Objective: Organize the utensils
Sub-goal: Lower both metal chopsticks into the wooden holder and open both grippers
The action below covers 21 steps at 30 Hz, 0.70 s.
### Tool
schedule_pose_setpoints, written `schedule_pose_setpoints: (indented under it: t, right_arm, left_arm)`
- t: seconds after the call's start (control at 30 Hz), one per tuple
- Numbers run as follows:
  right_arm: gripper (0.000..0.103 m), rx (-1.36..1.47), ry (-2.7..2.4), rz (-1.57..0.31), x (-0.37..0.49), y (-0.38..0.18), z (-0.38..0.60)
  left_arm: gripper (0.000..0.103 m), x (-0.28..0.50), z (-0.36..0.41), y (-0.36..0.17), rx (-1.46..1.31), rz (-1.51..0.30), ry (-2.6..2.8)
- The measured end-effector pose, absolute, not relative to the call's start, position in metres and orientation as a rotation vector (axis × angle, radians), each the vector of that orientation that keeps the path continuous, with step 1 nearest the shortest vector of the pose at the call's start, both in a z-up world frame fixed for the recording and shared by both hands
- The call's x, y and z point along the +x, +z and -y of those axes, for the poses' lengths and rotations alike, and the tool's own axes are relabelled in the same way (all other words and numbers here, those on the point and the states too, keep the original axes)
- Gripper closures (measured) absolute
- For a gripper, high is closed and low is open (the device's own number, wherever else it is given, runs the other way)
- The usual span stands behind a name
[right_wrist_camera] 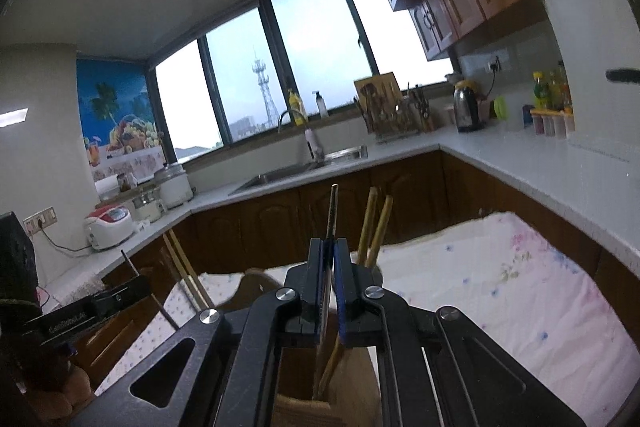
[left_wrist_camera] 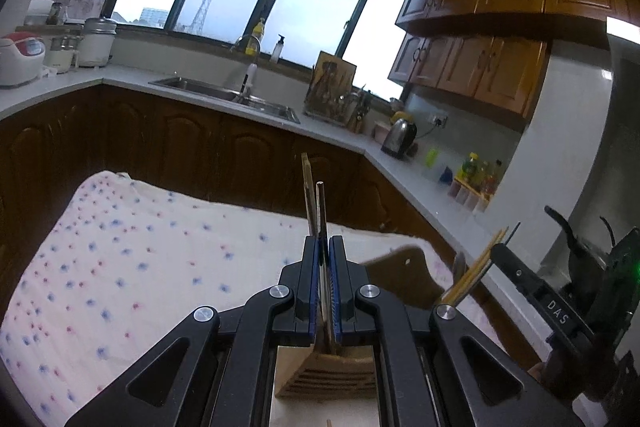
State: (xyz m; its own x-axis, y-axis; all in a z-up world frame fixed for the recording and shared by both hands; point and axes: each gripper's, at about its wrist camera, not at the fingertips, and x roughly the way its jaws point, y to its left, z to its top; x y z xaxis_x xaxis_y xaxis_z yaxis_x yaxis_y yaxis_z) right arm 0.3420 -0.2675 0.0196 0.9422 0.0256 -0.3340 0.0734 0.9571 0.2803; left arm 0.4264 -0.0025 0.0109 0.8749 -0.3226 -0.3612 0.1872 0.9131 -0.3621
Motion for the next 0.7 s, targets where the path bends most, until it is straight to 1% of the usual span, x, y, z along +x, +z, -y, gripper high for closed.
schedule_pose_setpoints:
  t: [0.33, 0.7]
  right_arm:
    - [0.097, 0.322, -0.039, -0.39, 0.343, 0.011, 0.275]
    - [0.097, 0.337, -0.03, -0.421, 0.348, 0.011, 0.279]
  left_arm:
    - [0.1, 0.433, -0.002, 0.025, -0.311, -0.449, -0.273]
    - [0.099, 0.422, -0.005, 0.02, -0.298, -0.459, -0.274]
